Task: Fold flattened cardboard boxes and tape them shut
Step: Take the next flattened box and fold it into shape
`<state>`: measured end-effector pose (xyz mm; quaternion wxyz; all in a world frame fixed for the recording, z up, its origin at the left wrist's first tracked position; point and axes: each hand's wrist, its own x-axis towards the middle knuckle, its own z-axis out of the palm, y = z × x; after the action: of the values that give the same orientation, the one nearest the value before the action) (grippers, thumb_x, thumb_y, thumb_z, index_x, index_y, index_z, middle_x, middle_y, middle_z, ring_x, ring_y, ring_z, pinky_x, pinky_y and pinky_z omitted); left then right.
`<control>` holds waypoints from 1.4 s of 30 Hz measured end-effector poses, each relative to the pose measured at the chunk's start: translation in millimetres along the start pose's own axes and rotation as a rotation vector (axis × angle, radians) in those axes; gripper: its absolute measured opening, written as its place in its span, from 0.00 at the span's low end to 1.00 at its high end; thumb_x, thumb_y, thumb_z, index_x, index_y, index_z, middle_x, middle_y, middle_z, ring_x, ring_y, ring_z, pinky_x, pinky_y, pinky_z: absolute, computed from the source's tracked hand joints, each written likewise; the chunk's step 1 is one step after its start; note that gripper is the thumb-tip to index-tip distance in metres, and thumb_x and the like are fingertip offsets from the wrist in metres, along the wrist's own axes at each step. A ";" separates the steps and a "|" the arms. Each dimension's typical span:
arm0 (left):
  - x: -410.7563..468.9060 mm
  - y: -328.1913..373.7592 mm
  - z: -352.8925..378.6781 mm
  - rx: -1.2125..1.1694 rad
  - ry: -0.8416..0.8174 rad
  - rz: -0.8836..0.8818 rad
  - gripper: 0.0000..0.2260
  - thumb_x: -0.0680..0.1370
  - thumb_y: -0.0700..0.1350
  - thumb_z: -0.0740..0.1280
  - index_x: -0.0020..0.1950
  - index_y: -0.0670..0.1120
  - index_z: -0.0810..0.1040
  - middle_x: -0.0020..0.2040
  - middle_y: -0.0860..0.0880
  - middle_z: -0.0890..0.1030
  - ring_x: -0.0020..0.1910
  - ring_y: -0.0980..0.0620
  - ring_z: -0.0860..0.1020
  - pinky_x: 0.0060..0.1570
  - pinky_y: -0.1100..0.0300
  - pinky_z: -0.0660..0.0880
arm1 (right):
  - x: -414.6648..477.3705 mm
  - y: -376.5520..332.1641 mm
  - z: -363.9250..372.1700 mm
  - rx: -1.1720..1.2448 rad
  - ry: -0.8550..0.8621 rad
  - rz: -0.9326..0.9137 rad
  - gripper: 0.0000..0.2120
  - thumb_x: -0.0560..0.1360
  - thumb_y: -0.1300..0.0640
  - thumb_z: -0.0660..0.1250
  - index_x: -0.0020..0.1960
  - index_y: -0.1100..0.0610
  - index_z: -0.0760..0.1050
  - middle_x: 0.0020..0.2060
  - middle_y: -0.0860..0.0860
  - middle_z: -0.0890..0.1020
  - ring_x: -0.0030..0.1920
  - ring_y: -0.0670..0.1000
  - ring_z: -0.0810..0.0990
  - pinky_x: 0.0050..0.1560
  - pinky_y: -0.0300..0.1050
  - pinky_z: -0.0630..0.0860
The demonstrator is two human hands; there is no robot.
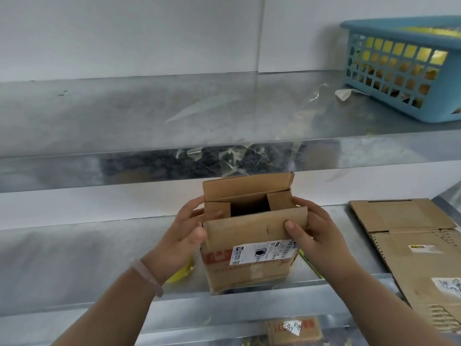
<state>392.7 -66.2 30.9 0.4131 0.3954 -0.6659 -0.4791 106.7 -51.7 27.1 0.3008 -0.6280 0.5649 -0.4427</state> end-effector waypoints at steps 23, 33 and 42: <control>23.8 -1.4 4.2 0.440 0.180 -0.034 0.11 0.76 0.57 0.65 0.58 0.65 0.78 0.69 0.63 0.66 0.65 0.70 0.63 0.63 0.62 0.71 | 27.0 7.0 -5.5 -0.148 -0.174 -0.051 0.17 0.78 0.46 0.64 0.65 0.33 0.71 0.72 0.32 0.60 0.69 0.29 0.59 0.63 0.22 0.59; 29.2 2.7 3.1 0.511 0.168 -0.043 0.12 0.79 0.51 0.64 0.61 0.63 0.76 0.70 0.64 0.63 0.68 0.66 0.62 0.60 0.77 0.60 | 29.6 3.6 0.4 -0.276 -0.263 -0.137 0.40 0.60 0.30 0.70 0.69 0.32 0.61 0.76 0.36 0.52 0.74 0.38 0.56 0.72 0.45 0.65; 45.4 -3.2 3.4 0.528 0.175 -0.021 0.12 0.80 0.49 0.63 0.62 0.60 0.75 0.69 0.66 0.61 0.68 0.64 0.63 0.60 0.81 0.56 | 41.3 14.3 2.2 -0.323 -0.201 -0.158 0.43 0.62 0.30 0.68 0.74 0.44 0.65 0.76 0.41 0.56 0.76 0.40 0.54 0.75 0.44 0.60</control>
<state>374.2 -107.8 34.9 0.3468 0.5360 -0.7254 -0.2573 101.0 -94.8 22.5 0.2153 -0.7513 0.5448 -0.3039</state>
